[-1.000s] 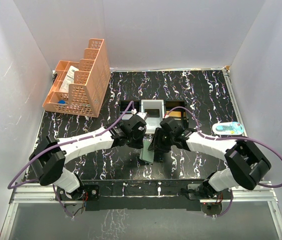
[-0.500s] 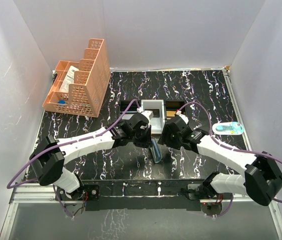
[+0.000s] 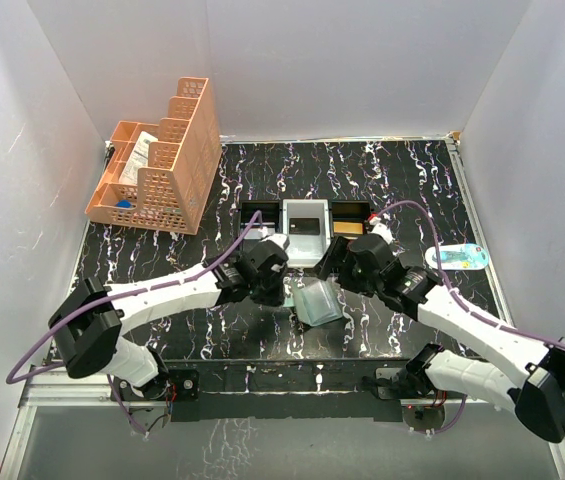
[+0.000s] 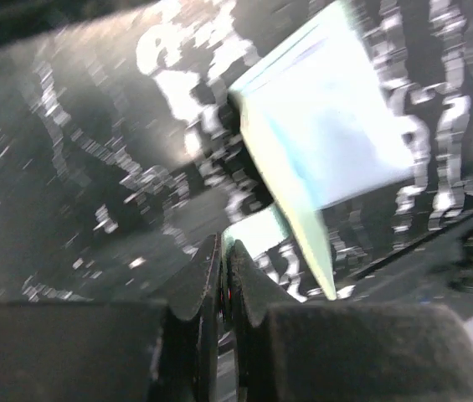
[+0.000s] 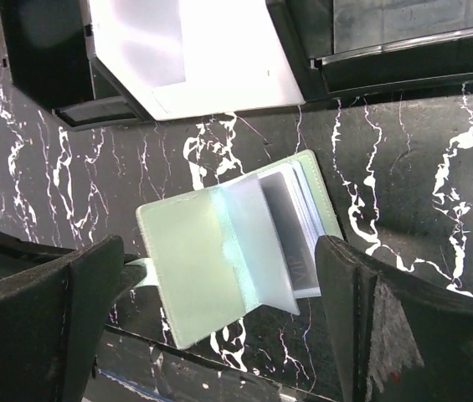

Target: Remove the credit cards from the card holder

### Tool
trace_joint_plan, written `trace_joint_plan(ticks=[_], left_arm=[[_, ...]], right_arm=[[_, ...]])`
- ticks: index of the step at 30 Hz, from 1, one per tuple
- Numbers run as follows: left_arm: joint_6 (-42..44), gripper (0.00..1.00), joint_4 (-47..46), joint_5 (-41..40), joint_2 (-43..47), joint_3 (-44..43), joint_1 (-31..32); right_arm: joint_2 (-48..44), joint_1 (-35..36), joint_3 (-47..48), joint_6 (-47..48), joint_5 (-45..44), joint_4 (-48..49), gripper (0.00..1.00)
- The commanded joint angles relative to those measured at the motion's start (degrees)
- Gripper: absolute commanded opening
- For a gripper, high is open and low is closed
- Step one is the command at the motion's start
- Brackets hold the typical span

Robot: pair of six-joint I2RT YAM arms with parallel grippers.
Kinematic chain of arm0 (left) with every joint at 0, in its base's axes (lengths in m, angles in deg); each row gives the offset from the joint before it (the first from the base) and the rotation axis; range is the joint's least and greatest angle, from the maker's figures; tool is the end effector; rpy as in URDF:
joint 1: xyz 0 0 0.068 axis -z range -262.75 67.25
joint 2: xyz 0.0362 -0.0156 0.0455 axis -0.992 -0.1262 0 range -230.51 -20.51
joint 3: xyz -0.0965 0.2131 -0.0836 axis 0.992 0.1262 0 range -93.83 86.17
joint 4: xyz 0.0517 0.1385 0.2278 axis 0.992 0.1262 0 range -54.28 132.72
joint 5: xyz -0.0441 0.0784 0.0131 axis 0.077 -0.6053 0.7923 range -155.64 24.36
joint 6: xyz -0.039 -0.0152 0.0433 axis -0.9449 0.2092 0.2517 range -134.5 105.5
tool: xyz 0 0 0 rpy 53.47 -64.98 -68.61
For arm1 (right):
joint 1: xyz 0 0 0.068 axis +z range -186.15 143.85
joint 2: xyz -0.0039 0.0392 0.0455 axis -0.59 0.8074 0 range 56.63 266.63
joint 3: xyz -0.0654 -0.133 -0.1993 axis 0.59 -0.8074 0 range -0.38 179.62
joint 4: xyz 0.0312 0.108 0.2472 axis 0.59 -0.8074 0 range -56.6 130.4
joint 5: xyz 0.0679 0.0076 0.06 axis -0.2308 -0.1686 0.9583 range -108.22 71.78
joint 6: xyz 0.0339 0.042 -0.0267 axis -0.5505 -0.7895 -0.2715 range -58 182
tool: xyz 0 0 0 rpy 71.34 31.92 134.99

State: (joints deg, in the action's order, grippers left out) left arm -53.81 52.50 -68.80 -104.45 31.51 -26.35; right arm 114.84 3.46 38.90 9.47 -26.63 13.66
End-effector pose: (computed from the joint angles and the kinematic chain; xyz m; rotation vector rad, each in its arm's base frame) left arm 0.1844 -0.2731 0.1927 0.3436 2.4749 -0.7011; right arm 0.1877 0.1469 0.2057 0.3470 2.4159 0.5914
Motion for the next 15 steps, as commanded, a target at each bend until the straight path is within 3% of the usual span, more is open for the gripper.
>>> trace_joint_plan(ticks=[1, 5, 12, 15], left_arm=[[-2.2, 0.0, 6.9, -7.1, 5.1, 5.7, 0.2], [-1.3, 0.0, 7.6, -8.1, 5.3, 7.1, 0.2], [-1.1, 0.0, 6.2, -7.9, 3.2, 6.9, 0.2], [-0.9, 0.0, 6.0, -8.1, 2.4, 6.6, 0.2]], right_arm=[[-4.0, -0.3, -3.3, -1.9, -0.2, 6.1, 0.98], [-4.6, -0.5, -6.3, 0.2, 6.8, 12.1, 0.97], [3.2, -0.5, -7.5, -2.7, 18.3, 16.6, 0.65], [5.7, -0.5, -7.6, -1.8, 21.2, 18.7, 0.58]])
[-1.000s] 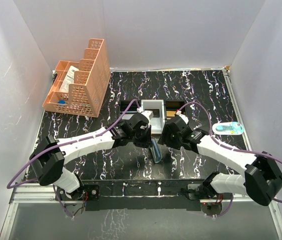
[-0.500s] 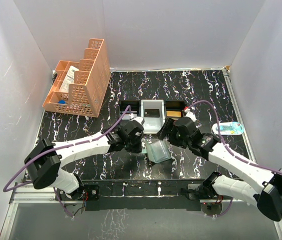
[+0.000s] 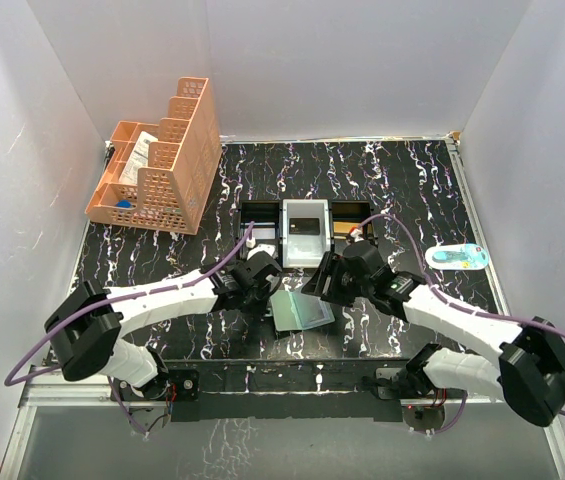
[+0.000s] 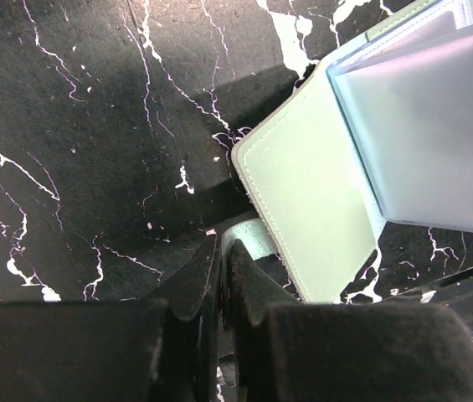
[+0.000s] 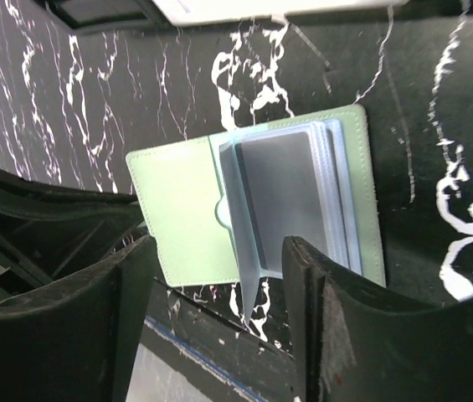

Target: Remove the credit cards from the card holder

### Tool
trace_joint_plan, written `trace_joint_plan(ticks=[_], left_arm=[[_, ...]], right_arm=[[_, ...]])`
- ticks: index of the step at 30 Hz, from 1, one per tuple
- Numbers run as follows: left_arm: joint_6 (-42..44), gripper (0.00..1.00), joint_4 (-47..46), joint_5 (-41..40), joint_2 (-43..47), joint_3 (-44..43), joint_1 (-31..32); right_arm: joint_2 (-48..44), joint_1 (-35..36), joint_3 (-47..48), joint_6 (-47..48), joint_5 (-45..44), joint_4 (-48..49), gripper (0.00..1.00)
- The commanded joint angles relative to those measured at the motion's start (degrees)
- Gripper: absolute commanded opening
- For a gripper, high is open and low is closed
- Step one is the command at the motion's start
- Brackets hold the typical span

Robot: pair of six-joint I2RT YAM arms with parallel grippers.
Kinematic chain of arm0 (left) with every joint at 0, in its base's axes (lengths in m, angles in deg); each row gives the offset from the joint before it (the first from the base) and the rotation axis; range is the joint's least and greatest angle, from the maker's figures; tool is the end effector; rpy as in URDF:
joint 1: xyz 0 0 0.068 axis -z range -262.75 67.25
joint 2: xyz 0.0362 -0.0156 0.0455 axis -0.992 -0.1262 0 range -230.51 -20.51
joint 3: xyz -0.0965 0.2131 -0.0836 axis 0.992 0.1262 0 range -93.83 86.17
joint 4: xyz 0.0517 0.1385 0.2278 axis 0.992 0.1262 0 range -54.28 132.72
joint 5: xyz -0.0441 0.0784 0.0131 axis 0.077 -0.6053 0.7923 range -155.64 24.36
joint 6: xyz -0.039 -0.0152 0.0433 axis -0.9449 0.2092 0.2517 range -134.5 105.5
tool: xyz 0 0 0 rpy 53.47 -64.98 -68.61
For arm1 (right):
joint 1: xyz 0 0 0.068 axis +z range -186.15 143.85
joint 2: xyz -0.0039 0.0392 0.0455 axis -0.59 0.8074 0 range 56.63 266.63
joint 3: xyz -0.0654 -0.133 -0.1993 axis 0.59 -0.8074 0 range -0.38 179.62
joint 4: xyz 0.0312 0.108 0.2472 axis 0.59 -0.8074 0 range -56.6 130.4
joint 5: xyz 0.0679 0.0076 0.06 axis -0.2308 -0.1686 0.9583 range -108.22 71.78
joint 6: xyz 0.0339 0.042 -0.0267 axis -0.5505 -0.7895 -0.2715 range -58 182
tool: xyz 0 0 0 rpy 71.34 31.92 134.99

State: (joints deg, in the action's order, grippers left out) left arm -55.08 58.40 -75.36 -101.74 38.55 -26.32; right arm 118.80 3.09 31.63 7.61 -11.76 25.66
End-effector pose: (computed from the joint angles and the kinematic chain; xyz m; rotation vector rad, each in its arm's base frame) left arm 0.1696 -0.2419 0.1596 0.2913 2.5780 -0.4424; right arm 0.1855 0.1580 0.1645 0.2763 2.5304 0.8688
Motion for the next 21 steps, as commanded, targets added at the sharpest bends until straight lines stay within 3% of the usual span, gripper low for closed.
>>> trace_joint_plan(ticks=[1, 6, 12, 18, 21], left_arm=[[0.5, 0.0, 0.2, -1.8, -0.7, -0.5, 0.2], [1.7, 0.0, 1.2, -2.8, -2.5, -1.5, 0.2], [1.2, 0.0, 1.2, -4.2, -3.9, -1.0, 0.2], [-3.5, 0.0, -3.1, -2.7, -5.0, 2.3, -0.3], [-5.6, 0.0, -5.1, -1.2, -5.1, 3.4, -0.5]], right_arm=[[2.7, -0.1, -0.4, 0.4, 7.2, 7.4, 0.57], [7.8, -0.1, 1.6, 2.5, 10.4, 6.9, 0.52], [11.7, 0.1, 1.3, 1.5, 20.1, 16.6, 0.42], [17.1, 0.9, 2.9, 1.3, 24.2, 20.6, 0.48], [19.3, 1.1, 4.2, 1.9, 26.1, 21.4, 0.55]])
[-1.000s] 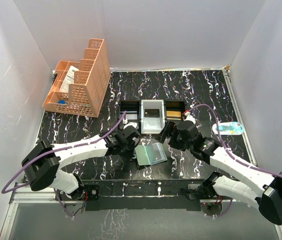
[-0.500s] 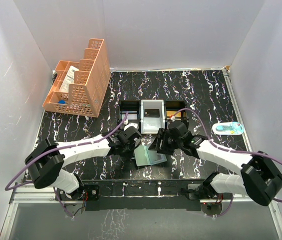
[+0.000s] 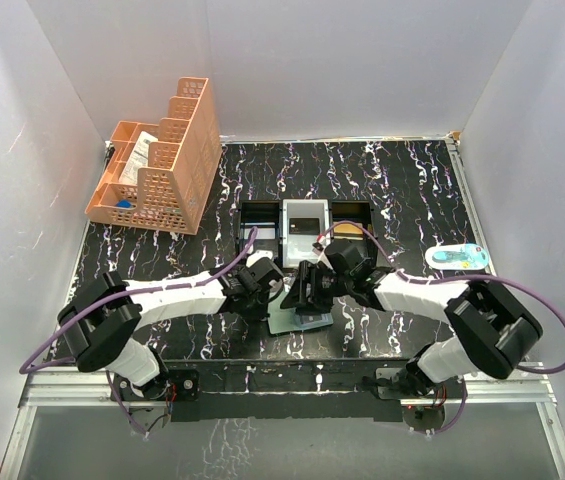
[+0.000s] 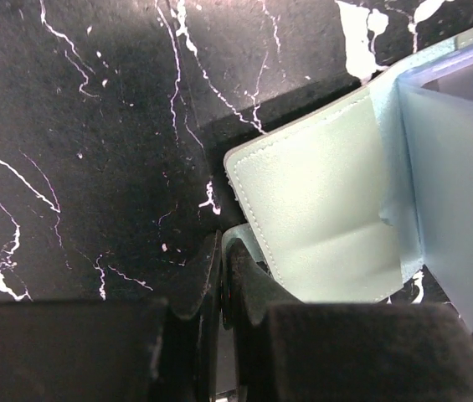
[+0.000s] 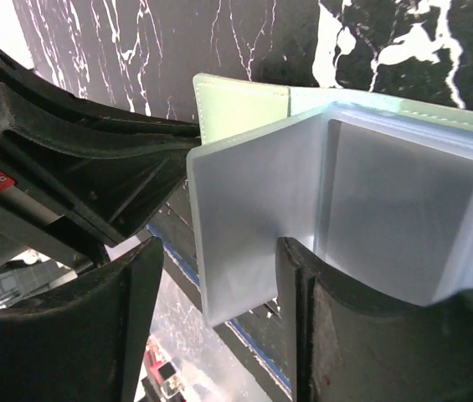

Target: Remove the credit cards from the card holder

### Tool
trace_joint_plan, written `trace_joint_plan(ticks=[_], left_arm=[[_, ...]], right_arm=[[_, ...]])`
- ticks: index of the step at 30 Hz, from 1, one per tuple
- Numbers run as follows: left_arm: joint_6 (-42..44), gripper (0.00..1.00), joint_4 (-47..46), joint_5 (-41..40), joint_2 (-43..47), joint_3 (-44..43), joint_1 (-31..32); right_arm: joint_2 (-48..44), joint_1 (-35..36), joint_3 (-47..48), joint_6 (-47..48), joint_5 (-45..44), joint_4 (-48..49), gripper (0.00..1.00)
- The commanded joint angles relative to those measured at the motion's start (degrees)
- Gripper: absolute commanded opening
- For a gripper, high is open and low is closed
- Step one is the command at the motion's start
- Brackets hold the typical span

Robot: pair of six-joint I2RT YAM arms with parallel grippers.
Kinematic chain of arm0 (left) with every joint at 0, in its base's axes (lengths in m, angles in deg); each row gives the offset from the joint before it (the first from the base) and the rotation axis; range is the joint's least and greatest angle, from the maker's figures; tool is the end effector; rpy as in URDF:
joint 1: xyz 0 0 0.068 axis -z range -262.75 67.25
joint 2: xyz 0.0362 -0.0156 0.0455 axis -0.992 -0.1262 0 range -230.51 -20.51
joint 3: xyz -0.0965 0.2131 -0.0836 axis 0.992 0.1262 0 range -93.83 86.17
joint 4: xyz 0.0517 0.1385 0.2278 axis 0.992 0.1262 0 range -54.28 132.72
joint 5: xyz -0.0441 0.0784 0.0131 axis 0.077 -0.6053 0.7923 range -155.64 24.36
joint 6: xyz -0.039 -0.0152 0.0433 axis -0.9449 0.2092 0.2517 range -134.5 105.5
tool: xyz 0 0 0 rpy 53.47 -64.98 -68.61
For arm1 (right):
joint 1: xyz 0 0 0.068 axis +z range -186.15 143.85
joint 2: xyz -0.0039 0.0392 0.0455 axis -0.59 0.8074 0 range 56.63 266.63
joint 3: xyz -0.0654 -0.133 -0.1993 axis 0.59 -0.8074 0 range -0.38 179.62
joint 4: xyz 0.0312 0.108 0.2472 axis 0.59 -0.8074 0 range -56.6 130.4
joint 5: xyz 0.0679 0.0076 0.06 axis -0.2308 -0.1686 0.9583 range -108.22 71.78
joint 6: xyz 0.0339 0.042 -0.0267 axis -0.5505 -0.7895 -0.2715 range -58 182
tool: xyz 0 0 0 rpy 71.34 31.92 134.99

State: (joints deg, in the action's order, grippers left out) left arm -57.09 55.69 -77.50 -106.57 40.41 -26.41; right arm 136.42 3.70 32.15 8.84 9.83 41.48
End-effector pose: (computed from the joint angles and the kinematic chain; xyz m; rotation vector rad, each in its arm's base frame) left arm 0.1716 -0.2412 0.1298 0.2426 2.6186 -0.3528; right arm 0.1968 0.1916 0.1195 0.0431 2.6958 1.2440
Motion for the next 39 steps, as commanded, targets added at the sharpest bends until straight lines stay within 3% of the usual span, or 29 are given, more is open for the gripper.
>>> trace_joint_plan(ticks=[1, 9, 15, 18, 21, 24, 27, 34, 39], left_arm=[[-4.2, 0.0, -2.7, 1.2, -0.5, 1.7, -0.4], [-5.4, 0.0, 0.2, -0.8, -0.4, 1.6, -0.4], [-5.6, 0.0, 2.8, -2.4, 0.8, 1.3, -0.4], [-6.1, 0.15, 4.0, -2.4, 2.1, 1.4, -0.4], [-7.0, 0.42, 5.0, -2.9, 4.9, 1.7, -0.4], [-7.9, 0.5, 5.7, -3.5, 8.2, 1.8, -0.5], [-8.6, 0.58, 6.7, -3.3, 11.6, 1.1, -0.5], [-6.9, 0.59, -2.8, 7.1, 15.7, 1.2, -0.6], [-9.5, 0.44, -9.3, 12.5, 12.2, 1.9, -0.6]], right_arm=[[2.6, 0.5, 4.4, 1.3, 4.5, 4.7, 0.57], [8.2, 1.0, 5.1, 1.8, 7.0, 6.8, 0.68], [9.5, 1.0, 3.0, -2.0, 1.3, 7.7, 0.68], [8.5, 1.0, 1.8, -4.1, -2.8, 6.6, 0.59], [7.7, 1.0, 1.1, -4.9, -5.2, 5.4, 0.5], [7.5, 1.0, 0.7, -5.2, -6.2, 4.8, 0.41], [7.8, 1.0, 0.6, -5.5, -6.7, 4.8, 0.39], [7.6, 1.0, 0.6, -6.2, -8.0, 4.6, 0.3], [5.5, 0.9, 0.5, -6.6, -10.1, 3.4, 0.29]])
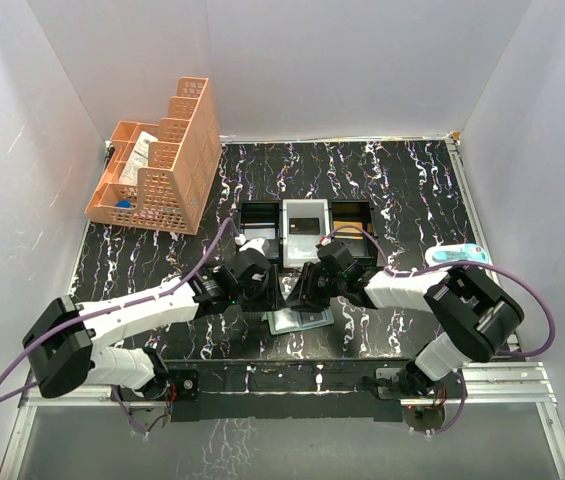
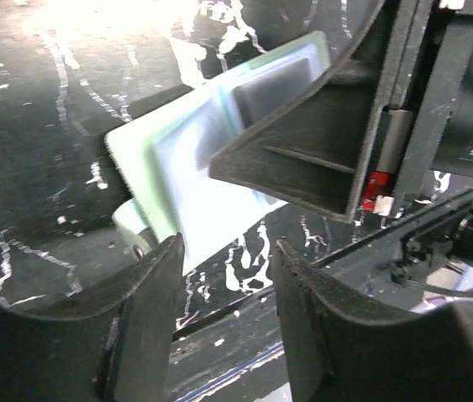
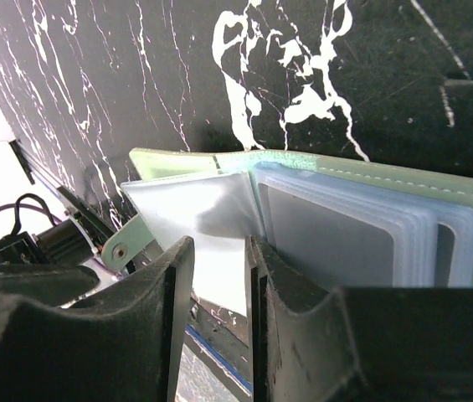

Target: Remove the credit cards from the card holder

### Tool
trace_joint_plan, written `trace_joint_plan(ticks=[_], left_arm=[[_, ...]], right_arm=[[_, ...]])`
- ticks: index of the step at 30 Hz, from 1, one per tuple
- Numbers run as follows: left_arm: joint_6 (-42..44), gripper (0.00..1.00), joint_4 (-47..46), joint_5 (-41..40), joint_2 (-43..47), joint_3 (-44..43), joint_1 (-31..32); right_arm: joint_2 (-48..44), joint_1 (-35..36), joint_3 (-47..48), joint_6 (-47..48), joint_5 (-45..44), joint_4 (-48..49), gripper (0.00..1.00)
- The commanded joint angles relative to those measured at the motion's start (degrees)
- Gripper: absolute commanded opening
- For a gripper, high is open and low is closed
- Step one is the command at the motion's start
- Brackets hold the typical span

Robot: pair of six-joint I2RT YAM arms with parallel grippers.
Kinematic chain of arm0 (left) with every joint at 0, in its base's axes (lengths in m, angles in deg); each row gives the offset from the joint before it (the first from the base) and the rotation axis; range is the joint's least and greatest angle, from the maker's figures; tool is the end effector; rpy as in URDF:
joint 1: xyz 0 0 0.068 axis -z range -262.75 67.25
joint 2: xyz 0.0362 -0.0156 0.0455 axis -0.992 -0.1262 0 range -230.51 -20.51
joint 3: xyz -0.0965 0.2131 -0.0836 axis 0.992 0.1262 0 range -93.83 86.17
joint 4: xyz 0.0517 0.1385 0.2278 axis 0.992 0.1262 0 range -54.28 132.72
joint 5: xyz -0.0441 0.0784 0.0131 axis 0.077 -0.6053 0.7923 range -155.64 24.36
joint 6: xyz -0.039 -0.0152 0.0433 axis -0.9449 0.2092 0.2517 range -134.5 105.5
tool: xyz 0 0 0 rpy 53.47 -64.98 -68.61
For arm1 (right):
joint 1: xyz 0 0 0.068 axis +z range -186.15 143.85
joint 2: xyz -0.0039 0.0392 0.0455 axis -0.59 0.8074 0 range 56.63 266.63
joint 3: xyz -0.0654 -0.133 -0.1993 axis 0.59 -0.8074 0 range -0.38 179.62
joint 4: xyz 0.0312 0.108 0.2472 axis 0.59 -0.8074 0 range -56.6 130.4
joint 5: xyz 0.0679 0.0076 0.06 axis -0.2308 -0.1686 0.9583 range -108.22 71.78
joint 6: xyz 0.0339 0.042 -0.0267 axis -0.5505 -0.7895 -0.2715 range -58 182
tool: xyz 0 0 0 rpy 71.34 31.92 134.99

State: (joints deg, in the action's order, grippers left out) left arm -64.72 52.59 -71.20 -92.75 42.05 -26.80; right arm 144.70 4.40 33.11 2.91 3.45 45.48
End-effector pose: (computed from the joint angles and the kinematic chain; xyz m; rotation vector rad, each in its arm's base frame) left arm 0.1631 -0.2336 0.1895 0.0744 2.4920 -0.7530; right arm 0.2051 0.1972 0.0907 0.2512 2.7440 1.1142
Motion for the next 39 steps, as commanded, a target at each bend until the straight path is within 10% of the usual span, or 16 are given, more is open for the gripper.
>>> trace_joint_plan(ticks=[1, 13, 26, 39], left_arm=[[-2.8, 0.41, -7.4, 6.7, -2.7, 0.6, -0.2], [-5.6, 0.07, -5.8, 2.1, -11.1, 0.9, -0.5], [-1.5, 0.06, -4.3, 0.4, -16.9, -1.4, -0.6], [-0.9, 0.11, -4.8, 1.0, -16.2, -0.8, -0.6]], right_arm=[[-3.2, 0.3, -0.4, -0.7, -3.9, -0.6, 0.29], [-4.6, 0.3, 1.8, 0.6, -6.0, -4.5, 0.29], [-13.6, 0.2, 10.3, 8.8, -20.7, -27.5, 0.45], [-14.9, 0.3, 4.6, 7.1, -18.8, -26.5, 0.44]])
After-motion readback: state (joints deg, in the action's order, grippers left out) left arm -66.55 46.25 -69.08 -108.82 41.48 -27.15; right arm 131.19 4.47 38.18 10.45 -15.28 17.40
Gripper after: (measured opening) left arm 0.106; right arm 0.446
